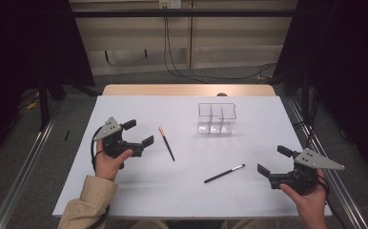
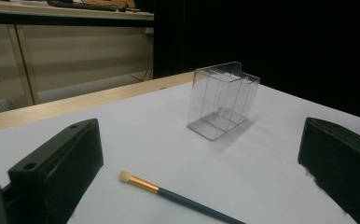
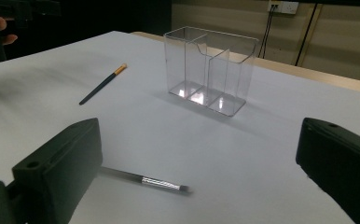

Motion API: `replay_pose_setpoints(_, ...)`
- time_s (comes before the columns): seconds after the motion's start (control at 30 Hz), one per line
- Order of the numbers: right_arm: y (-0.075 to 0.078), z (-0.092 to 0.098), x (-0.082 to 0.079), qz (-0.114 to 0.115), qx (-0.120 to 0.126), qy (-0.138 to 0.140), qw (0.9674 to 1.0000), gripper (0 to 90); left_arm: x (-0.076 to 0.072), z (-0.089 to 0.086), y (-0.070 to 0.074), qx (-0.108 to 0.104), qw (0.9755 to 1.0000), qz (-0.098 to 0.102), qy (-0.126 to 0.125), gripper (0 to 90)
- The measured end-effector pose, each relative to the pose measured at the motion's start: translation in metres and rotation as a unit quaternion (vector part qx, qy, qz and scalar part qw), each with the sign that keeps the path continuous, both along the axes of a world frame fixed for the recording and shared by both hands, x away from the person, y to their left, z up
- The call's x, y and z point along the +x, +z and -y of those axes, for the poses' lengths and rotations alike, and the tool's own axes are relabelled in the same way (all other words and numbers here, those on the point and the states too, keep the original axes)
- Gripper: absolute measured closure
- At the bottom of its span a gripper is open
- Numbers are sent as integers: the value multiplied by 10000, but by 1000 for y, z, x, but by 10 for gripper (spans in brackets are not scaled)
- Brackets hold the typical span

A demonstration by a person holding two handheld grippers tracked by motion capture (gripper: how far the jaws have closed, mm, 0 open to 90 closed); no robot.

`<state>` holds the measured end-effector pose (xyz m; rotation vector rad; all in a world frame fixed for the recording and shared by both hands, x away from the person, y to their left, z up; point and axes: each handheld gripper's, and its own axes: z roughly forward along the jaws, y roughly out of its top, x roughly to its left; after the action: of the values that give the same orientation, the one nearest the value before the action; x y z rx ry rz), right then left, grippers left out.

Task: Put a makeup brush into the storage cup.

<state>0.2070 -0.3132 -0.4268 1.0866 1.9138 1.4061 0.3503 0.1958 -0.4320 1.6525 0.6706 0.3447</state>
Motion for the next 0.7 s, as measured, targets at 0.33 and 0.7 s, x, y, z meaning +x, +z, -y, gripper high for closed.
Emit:
replay_pose_setpoints(0.33, 0, -2, 3, 8, 13, 37, 10000, 0, 10, 16, -2, -22, 10000, -47, 71, 0)
replay_pose_setpoints(0.7, 0, -2, 3, 12, 39, 25, 10000, 0, 24, 31, -7, 41, 9997, -173, 143, 0)
